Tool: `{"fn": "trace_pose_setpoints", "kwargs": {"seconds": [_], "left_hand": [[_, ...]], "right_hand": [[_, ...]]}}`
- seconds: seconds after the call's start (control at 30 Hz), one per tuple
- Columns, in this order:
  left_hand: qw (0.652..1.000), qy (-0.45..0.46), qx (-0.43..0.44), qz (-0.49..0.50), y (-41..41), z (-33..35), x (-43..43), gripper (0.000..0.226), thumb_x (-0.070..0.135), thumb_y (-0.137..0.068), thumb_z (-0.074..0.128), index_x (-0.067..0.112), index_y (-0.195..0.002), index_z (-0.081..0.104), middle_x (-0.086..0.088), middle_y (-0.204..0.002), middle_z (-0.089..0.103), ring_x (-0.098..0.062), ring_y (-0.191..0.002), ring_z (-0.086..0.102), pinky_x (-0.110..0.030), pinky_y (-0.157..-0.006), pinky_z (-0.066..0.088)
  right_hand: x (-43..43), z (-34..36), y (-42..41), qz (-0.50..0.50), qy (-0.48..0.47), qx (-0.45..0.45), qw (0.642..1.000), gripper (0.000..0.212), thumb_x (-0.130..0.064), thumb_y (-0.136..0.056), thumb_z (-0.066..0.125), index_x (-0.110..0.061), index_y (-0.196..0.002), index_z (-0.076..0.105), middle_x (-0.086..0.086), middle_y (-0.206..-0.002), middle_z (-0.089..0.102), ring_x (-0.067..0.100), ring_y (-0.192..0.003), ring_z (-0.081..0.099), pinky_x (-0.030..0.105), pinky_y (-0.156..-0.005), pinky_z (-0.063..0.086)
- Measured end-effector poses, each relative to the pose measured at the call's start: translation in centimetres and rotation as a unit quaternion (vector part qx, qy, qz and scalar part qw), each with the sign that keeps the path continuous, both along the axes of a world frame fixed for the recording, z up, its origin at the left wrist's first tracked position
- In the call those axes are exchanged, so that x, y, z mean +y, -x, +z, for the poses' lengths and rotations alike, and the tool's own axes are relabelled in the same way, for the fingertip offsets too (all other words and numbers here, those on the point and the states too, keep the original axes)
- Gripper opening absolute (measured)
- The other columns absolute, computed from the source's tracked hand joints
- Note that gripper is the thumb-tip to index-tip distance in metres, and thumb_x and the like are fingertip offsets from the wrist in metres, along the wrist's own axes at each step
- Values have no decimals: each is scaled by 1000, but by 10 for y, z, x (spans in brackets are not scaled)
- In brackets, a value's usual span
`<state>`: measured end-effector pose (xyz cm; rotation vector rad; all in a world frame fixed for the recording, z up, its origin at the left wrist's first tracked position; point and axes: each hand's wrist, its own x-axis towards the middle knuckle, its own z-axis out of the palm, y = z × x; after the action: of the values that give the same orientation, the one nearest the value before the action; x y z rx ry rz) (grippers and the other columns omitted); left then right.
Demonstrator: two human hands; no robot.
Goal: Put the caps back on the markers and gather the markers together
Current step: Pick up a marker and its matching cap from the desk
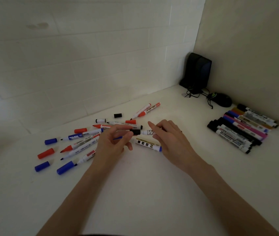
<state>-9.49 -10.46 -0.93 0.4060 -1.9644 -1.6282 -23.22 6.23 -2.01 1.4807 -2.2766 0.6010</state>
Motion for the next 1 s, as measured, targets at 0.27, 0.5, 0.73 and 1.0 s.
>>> {"fn": "trace_pose_setpoints", "kwargs": {"seconds": [0.27, 0.5, 0.73, 1.0], "left_hand": [[996, 91, 6, -3, -5, -2, -3, 23, 13, -92, 65, 22, -110, 74, 6, -89, 76, -18, -60, 68, -17, -51, 43], [956, 287, -54, -5, -9, -7, -3, 15, 20, -92, 64, 27, -104, 72, 13, -67, 69, -8, -72, 66, -19, -68, 49], [927, 373, -25, 3, -7, -9, -4, 34, 42, -94, 48, 22, -110, 70, 16, -79, 68, 1, -74, 63, -3, -66, 42], [939, 342, -26, -1, 1, -7, 5, 46, 54, -88, 49, 39, -132, 52, 27, -109, 60, 5, -88, 63, -13, -67, 51]], "right_hand": [[11, 16, -4, 16, 8, 20, 1000, 35, -41, -102, 44, -30, -127, 66, -9, -88, 62, 14, -73, 56, 28, -53, 42], [11, 10, -3, 46, 1, -14, 999, 34, -41, -103, 39, -35, -121, 67, -10, -79, 58, 7, -63, 39, 25, -56, 35], [9, 10, -4, 27, -7, -133, 991, 27, -41, -102, 47, -41, -123, 65, -12, -87, 63, 8, -74, 59, 34, -63, 50], [46, 23, 27, -72, 57, -166, 982, 12, -34, -95, 64, -31, -105, 70, -12, -92, 65, 4, -81, 60, 24, -72, 49]]}}
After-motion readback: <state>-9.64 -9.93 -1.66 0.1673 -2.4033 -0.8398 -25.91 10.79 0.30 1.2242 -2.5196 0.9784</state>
